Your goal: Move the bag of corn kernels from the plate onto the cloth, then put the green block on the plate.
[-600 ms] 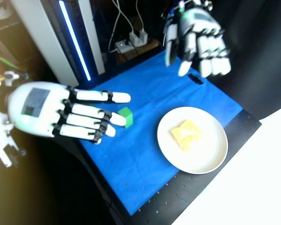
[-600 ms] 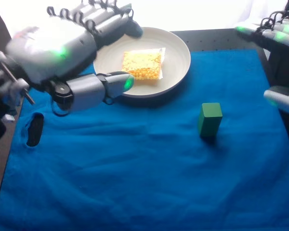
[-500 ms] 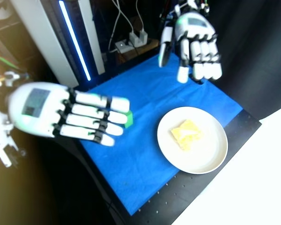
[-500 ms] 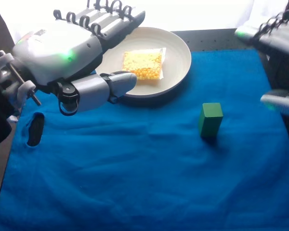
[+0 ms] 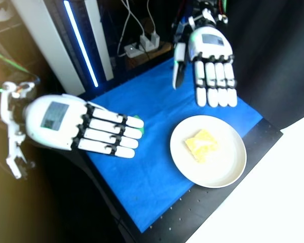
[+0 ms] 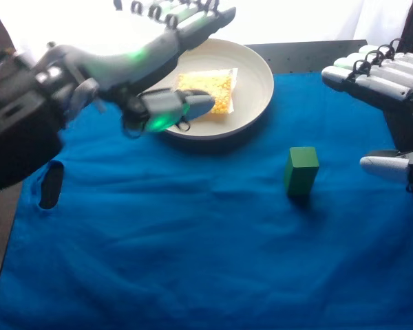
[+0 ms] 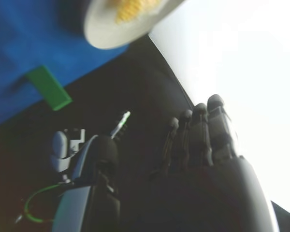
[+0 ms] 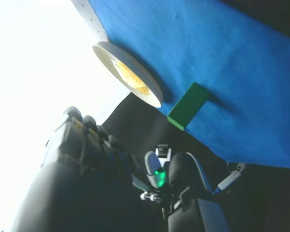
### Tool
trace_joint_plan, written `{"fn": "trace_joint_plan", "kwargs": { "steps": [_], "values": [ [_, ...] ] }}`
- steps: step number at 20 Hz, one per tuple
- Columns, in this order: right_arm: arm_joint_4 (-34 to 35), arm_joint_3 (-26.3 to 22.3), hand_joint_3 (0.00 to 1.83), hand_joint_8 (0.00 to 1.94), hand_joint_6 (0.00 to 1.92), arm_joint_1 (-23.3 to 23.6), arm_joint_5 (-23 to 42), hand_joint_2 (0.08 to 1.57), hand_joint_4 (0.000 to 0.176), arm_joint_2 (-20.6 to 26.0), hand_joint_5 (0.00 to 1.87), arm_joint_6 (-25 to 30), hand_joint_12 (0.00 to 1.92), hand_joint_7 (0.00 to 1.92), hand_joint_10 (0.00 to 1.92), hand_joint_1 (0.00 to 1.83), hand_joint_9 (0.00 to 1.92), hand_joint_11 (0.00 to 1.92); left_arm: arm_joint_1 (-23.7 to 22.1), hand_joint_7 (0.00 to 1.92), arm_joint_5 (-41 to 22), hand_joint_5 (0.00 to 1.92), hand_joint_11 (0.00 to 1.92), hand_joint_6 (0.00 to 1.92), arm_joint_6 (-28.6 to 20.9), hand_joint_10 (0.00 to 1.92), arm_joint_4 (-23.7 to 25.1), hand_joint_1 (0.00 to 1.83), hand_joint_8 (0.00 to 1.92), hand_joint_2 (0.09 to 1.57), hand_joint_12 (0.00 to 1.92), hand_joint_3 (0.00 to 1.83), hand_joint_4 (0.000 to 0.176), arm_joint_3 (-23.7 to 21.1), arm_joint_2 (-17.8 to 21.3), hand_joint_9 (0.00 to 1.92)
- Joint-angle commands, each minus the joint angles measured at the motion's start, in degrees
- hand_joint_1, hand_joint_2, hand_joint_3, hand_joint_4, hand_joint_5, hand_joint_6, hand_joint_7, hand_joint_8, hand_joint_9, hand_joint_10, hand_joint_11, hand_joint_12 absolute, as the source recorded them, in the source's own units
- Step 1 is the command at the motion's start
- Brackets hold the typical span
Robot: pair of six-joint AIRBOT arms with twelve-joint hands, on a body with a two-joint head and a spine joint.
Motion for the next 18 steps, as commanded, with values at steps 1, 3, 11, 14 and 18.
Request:
{"fn": "trace_joint_plan", "kwargs": {
  "steps": [1,3,11,14,18],
  "values": [
    [0.86,0.13,0.02,0.0,0.0,0.93,6.58,1.36,0.0,-0.21,0.0,-0.03,0.0,0.0,0.0,0.46,0.0,0.0,-1.15,0.0,-2.66,0.0,0.0,0.0,0.13,0.0,-1.21,0.64,0.0,1.3,0.0,0.0,0.033,1.37,-0.81,0.0],
    [0.56,0.28,0.02,0.0,0.0,0.93,6.57,1.36,0.0,-0.57,0.0,-0.02,0.0,0.0,0.0,0.48,0.0,0.0,-2.06,0.0,0.52,0.0,0.0,0.0,0.17,0.0,-3.25,0.71,0.0,1.23,0.55,0.05,0.041,5.18,-3.78,0.0],
    [0.13,0.33,0.01,0.0,0.0,0.93,6.52,1.4,0.0,-0.92,0.0,0.01,0.0,0.0,0.0,0.47,0.0,0.0,-4.36,0.0,11.92,0.0,0.0,0.0,12.18,0.0,-19.11,0.85,0.0,1.09,0.66,0.0,0.082,17.16,-12.9,0.0],
    [0.06,0.34,0.01,0.0,0.0,0.93,6.53,1.41,0.0,-0.94,0.0,0.07,0.0,0.0,0.0,0.4,0.0,0.0,-4.14,0.05,13.62,0.1,0.0,0.02,18.16,0.0,-25.01,0.9,0.0,1.11,0.2,0.0,0.049,18.62,-14.05,0.0],
    [0.07,0.36,0.0,0.0,0.0,0.93,6.53,1.38,0.0,-0.93,0.0,0.16,0.0,0.0,0.0,0.55,0.0,0.0,-3.5,0.36,13.93,0.36,0.0,0.04,18.17,0.06,-26.08,0.88,0.02,1.2,0.75,0.0,0.01,19.13,-14.27,0.2]
  ]
}}
